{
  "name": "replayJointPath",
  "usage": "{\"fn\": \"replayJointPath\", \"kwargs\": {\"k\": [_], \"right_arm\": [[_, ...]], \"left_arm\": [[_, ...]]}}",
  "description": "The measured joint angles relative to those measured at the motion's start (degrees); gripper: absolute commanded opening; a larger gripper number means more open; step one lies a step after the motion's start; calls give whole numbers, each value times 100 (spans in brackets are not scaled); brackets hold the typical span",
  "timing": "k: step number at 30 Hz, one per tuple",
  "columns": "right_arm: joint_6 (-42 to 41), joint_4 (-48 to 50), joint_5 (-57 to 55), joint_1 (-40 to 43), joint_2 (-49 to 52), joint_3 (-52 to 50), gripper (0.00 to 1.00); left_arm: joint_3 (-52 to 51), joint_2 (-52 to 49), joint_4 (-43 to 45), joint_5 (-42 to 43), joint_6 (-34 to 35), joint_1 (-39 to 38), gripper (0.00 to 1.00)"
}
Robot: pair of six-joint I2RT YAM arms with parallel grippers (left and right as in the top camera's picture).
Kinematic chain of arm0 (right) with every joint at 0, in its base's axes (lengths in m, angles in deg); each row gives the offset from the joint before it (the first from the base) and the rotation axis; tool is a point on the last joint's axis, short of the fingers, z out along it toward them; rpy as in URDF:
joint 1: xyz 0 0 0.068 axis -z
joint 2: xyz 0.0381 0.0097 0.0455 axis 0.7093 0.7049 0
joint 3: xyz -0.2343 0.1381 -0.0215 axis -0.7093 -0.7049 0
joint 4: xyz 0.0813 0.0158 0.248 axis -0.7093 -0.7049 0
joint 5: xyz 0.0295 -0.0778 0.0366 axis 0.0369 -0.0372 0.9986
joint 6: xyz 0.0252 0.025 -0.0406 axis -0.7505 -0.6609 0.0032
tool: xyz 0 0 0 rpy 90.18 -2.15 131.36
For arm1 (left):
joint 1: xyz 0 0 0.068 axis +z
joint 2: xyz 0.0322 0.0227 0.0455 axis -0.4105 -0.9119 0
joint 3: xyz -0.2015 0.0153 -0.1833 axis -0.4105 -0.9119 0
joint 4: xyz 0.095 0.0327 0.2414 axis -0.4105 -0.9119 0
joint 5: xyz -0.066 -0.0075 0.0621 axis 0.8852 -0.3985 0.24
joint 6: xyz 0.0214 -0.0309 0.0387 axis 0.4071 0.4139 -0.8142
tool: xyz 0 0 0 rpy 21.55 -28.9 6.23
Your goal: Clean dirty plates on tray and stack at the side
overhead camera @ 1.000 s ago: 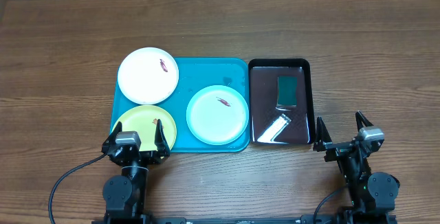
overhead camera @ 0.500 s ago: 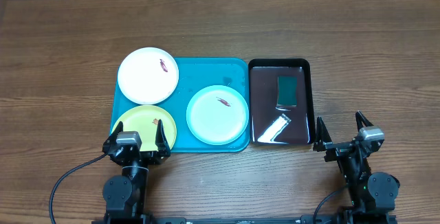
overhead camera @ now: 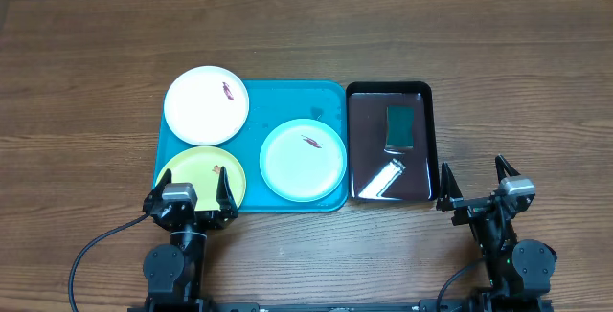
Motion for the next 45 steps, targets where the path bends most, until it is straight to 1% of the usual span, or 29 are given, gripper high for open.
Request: {"fn": "replayJointPath", "kwargs": {"k": [3,5,8,12,14,18,19,25,26,28,29,31,33,34,36,37,41,45], "right_arm": [[2,-2,0,-2,0,0,100],[2,2,0,0,0,0,100],[0,0,0,0,0,0,100],[2,4,2,0,0,0,100],[4,-2,0,0,0,0,100],[0,-2,0,0,0,0,100],[2,-2,0,0,0,0,100],[2,-2,0,-2,-2,0,100],[4,-4,0,0,-2,0,100],[2,0,0,-2,-4,0,100],[4,0,0,-2,-4,0,100],[2,-2,-2,0,-4,0,100],[2,-2,0,-2,-4,0,100],[2,2,2,-2,-4,0,100],[4,0,0,-2,-4,0,100],[7,2,0,-2,-4,0,100],[7,2,0,-2,-4,0,100],[2,0,0,0,-4,0,100]], "left_arm": [[138,0,-267,0,170,0,100],[321,0,-553,0,286,0,100],[719,-46,-710,0,363,0,100],[1727,-483,-887,2,437,0,100],[2361,-866,-1182,2,452,0,100],[3875,-1965,-2031,83,455,0,100],[4301,-2273,-2391,144,455,0,100],[7525,-4712,-5189,737,457,-37,100],[8107,-5171,-5759,881,455,-35,100],[9176,-6059,-6533,1241,457,-35,100],[9613,-6450,-6773,1467,457,-35,100],[10174,-7029,-7077,1902,457,-35,100],[10480,-7508,-7246,2369,457,-35,100],[10546,-7724,-7276,2603,457,-35,91],[10581,-8063,-7444,2916,514,-35,24],[10585,-8177,-7545,2992,498,-35,4],[10596,-8647,-8135,3215,494,-35,4],[10579,-8889,-8773,3171,496,-59,4]]}}
